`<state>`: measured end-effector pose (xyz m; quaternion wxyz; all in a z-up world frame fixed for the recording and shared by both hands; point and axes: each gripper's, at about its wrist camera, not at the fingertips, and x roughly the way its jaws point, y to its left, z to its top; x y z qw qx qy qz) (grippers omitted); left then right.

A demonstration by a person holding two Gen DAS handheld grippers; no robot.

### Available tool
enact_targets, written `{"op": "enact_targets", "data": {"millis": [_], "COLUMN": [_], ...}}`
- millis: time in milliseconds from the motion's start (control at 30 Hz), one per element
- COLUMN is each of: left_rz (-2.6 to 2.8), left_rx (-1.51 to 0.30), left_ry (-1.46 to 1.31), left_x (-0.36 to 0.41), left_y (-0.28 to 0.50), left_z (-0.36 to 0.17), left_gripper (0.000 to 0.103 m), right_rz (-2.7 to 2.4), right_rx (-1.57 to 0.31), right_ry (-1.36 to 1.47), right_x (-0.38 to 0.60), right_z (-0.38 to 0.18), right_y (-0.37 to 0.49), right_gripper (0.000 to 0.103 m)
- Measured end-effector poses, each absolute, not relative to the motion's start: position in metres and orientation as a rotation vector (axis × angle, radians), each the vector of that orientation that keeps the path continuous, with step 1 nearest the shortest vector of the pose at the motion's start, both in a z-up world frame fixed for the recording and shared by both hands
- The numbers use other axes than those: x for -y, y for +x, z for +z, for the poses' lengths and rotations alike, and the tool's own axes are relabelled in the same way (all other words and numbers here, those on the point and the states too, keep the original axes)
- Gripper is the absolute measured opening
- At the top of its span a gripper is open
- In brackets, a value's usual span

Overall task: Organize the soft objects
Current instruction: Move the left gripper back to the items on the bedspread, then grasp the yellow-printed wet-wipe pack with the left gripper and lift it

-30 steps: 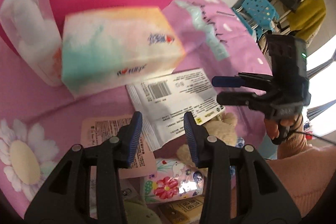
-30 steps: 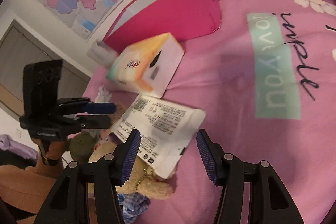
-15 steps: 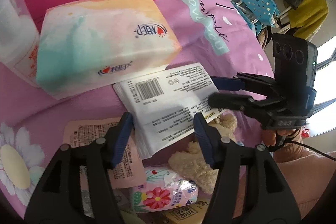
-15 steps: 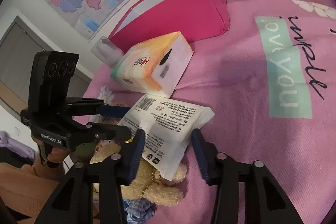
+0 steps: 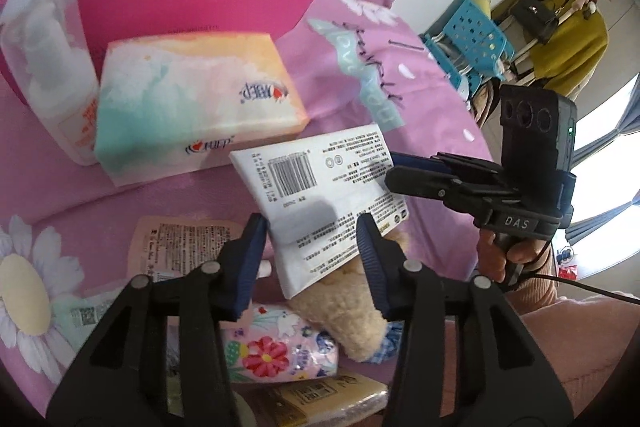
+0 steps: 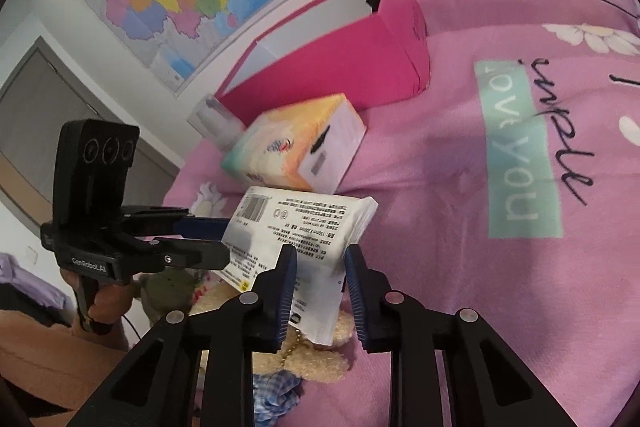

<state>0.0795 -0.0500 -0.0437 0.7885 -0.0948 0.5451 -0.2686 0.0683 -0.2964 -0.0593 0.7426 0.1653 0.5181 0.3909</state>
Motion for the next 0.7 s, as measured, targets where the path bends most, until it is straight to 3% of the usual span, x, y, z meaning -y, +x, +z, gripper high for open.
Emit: {"op": "enact_targets", "data": {"millis": [367,467,500,700], "left_rz": [-0.558,-0.612,-0.626,-0.575], "left_rx": [-1.055,-1.038,-1.031,-1.036], "left_ry": [-0.150,-0.176,-0.178,-0.148], "left_x": [0.048,0.050,0.052,0.049], "left_y": [0.080,0.088,0.091,0.107], "left_z": [0.006,0.018,0.022,0.017], "left_gripper": [0.048,0.037,0.037,0.037], "right_rz": [0.891,0.916,0.943,0.949], "right_rx": [-1.019,-0.980,-0.971,-0.945], "right_ry": [0.329,0.324,0.335,0.281], "right_x": [0.293,0.287,0.282,0.258], "right_z": [-0.014,-0.003,0.001,0.003], "right_y": [0.080,0.090,0.094,0.104], "right_gripper": [0.025,0.023,0.019,0.019]}}
